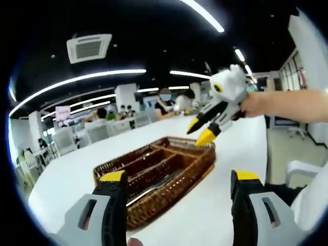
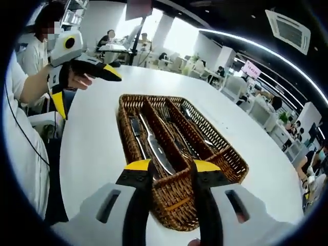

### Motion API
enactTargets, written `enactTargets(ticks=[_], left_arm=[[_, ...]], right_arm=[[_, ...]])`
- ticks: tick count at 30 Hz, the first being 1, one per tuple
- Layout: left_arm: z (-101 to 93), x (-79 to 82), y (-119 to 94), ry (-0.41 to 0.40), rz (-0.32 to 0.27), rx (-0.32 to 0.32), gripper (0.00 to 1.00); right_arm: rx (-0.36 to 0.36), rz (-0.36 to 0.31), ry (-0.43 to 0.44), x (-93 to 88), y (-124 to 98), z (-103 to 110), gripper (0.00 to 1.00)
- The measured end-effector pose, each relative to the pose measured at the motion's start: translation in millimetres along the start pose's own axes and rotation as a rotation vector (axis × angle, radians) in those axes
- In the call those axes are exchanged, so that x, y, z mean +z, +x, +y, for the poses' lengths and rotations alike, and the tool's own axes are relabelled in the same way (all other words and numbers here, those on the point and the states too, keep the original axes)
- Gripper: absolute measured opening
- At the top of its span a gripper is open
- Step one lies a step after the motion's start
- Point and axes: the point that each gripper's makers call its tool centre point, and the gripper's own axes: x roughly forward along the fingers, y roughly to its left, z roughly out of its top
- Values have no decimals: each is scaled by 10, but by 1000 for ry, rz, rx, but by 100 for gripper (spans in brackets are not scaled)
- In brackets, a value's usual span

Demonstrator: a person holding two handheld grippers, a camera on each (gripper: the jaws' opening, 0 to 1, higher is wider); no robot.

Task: Arrange the knives, forks, and spoons in their matching storage slots by inserting each utensil handle-first until every utensil is classified and aligned in the correct compartment

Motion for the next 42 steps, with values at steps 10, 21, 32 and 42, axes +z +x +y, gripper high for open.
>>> enactTargets(ticks=[10, 21, 32, 42], left_arm=[[36, 27, -20, -17, -26, 10, 82], [61, 28, -27, -25, -44, 20, 83], [71, 26, -50, -30, -47, 28, 82], [113, 128, -126, -31, -117, 47, 89]], right_arm=[[-9, -115, 62, 138, -49, 72, 33], [12, -268, 206, 295, -140, 140, 35], [56, -328, 251, 320, -184, 305, 36], [78, -366, 283, 224, -202, 439, 36]])
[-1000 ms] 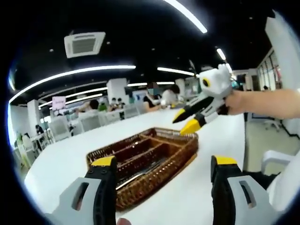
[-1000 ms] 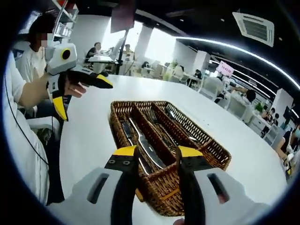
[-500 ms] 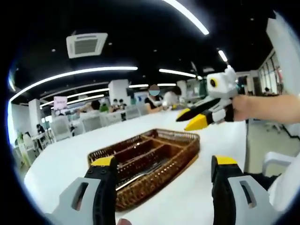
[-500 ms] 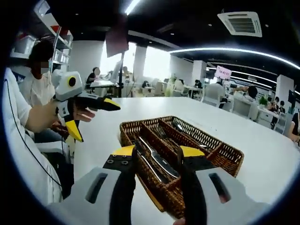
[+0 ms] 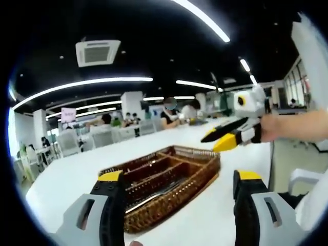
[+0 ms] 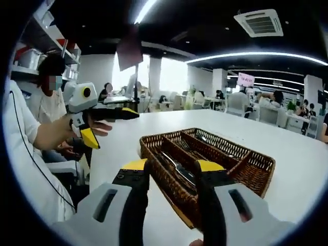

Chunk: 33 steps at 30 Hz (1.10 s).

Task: Arrange the knives, forks, and spoons in their matching storage slots by inserting each utensil handle-first until every utensil is classified and aligned in the correct compartment

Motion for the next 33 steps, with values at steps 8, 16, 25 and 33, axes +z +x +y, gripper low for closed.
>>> enactTargets(ticks=[8, 16, 25, 33], left_arm=[[28, 68, -12, 3, -36, 5, 92], [35, 46, -9, 1, -29, 6, 92], [28, 42, 12, 2, -26, 2, 91], [40, 27, 18, -1, -22, 7, 91]], right_arm=[[33, -16, 24, -144, -19, 80, 39], [56, -19, 46, -280, -75, 151, 41], [54, 11, 53, -474, -123, 155, 40], [45, 53, 47, -591, -157, 128, 39]])
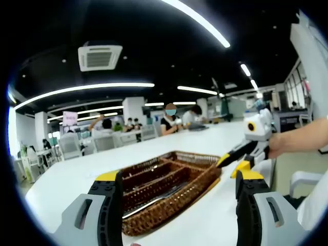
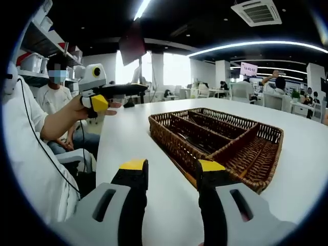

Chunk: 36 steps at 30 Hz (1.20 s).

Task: Arrange the knives, forks, and spoons in their matching storage slots by inserting each utensil handle-first until every utensil is classified and aligned in the correct compartment

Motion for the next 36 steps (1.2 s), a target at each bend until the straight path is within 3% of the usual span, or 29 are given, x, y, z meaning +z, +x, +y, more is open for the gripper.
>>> enactTargets(ticks=[4, 22, 36], left_arm=[[-1, -22, 11, -1, 6, 2, 91], [-15, -30, 20, -4, 7, -1, 91], [-27, -68, -6, -7, 13, -1, 90]], right_arm=[[-10, 42, 7, -131, -11, -36, 38], [-78, 176, 49, -421, -52, -219, 34], [-105, 223, 73, -528, -32, -284, 33]])
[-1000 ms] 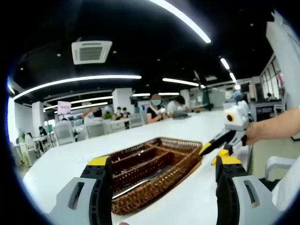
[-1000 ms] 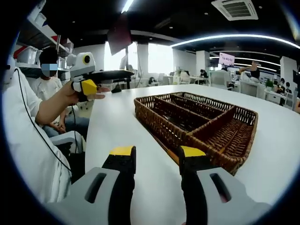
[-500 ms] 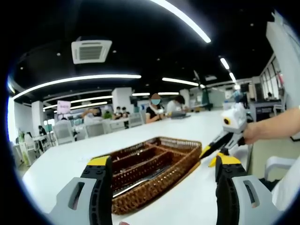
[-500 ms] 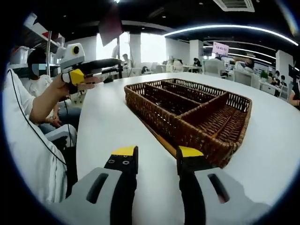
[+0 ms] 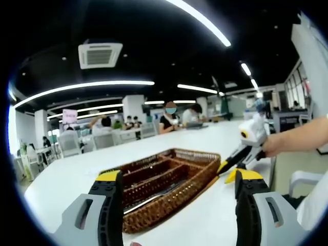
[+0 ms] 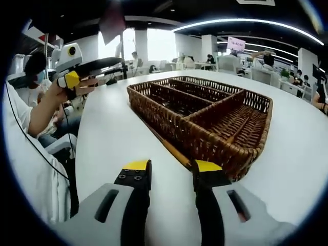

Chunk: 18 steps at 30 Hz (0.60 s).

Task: Arrange the knives, forks, and spoons in their matching storage slots by inserting each utensil handle-first until every utensil is classified and aligned in the correct compartment

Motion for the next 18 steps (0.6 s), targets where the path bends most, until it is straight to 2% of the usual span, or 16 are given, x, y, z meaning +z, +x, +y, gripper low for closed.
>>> enactTargets(ticks=[6, 16, 18], left_arm=[[-1, -6, -2, -1, 1, 0, 90], [42, -41, -29, -9, 8, 7, 89], [54, -52, -38, -10, 9, 10, 89]], right_arm=[[3, 7, -1, 17, 23, -9, 32], [58, 64, -10, -27, 43, 111, 20], [67, 80, -37, -34, 34, 144, 16]])
